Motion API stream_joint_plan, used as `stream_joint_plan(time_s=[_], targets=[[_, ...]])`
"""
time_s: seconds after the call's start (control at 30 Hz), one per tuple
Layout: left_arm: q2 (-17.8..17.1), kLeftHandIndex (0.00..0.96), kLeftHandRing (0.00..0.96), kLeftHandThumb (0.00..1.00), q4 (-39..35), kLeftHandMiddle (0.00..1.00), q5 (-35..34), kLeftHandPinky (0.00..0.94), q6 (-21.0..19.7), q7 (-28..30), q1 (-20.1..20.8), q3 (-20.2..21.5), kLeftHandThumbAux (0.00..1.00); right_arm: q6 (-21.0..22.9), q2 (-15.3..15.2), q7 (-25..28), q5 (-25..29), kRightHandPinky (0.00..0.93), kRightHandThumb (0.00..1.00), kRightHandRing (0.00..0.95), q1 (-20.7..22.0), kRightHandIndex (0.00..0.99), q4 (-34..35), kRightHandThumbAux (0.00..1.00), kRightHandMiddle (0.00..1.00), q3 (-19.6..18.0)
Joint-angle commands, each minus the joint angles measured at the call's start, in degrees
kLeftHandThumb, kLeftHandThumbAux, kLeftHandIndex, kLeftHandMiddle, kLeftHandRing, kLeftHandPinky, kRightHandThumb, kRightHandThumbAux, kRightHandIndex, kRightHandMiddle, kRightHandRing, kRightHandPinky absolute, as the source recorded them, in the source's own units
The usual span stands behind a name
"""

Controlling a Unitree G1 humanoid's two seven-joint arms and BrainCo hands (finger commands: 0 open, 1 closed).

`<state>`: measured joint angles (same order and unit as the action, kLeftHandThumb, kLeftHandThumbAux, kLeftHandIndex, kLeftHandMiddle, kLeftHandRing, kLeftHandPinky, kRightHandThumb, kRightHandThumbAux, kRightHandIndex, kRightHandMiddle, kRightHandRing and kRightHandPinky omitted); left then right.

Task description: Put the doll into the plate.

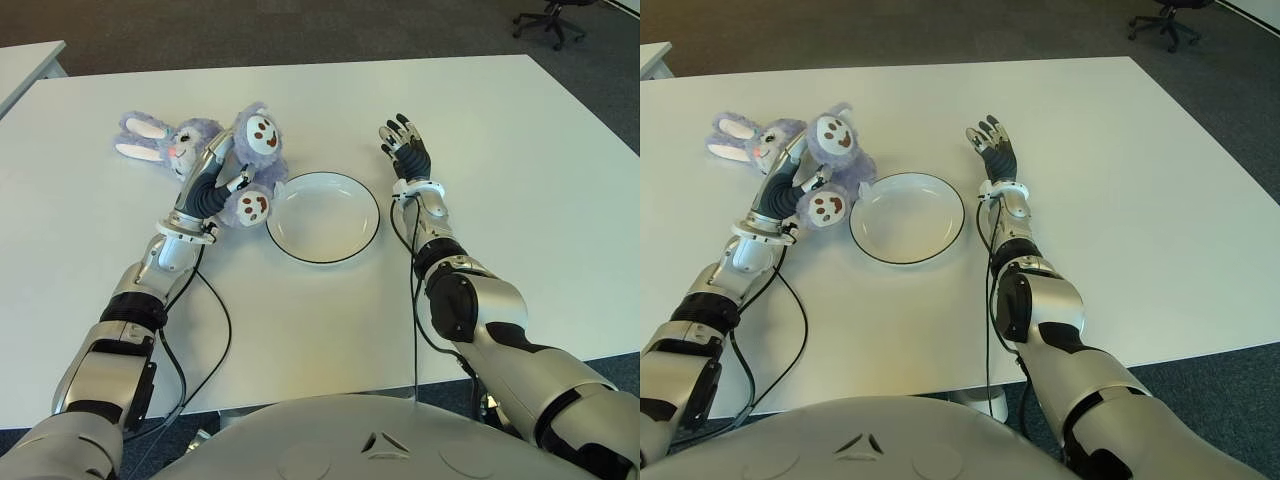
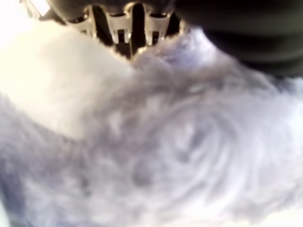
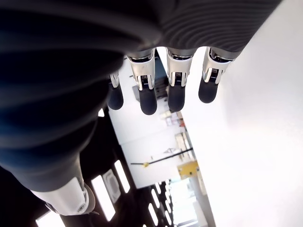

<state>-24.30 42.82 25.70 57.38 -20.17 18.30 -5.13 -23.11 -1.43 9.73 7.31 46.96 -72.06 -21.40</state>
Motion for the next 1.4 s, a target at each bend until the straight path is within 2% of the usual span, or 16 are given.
stream_joint_plan(time_s=[0.03, 0.7, 1.4], targets=[[5.1, 0.085, 0.167, 0.512, 4.7, 0.195, 0.1, 0.135, -0.5, -1.4, -3.7, -1.7, 0.253, 3.3, 1.4, -0.3, 1.2, 0.081, 0.342, 0.080, -5.1, 0.090, -3.2, 0.723, 0.117, -0.6], [6.4, 0.099, 0.200, 0.538, 5.8, 0.226, 1.5, 0.190, -2.0, -4.6, -2.1, -2.3, 0.263, 3.1, 1.6, -0.6, 1.6, 0.074, 0.331, 0.071, -5.2, 0.082, -3.1, 0.744, 0.103, -0.3], [6.7, 0.099, 0.185, 0.501, 7.6, 0.219, 2.5, 0.160, -0.4, -6.8, -0.4, -3.4, 0.248, 3.6, 1.6, -0.5, 2.1, 0.085, 0.368, 0.078, -4.9, 0.090, -3.2, 0.725, 0.111, -0.4]])
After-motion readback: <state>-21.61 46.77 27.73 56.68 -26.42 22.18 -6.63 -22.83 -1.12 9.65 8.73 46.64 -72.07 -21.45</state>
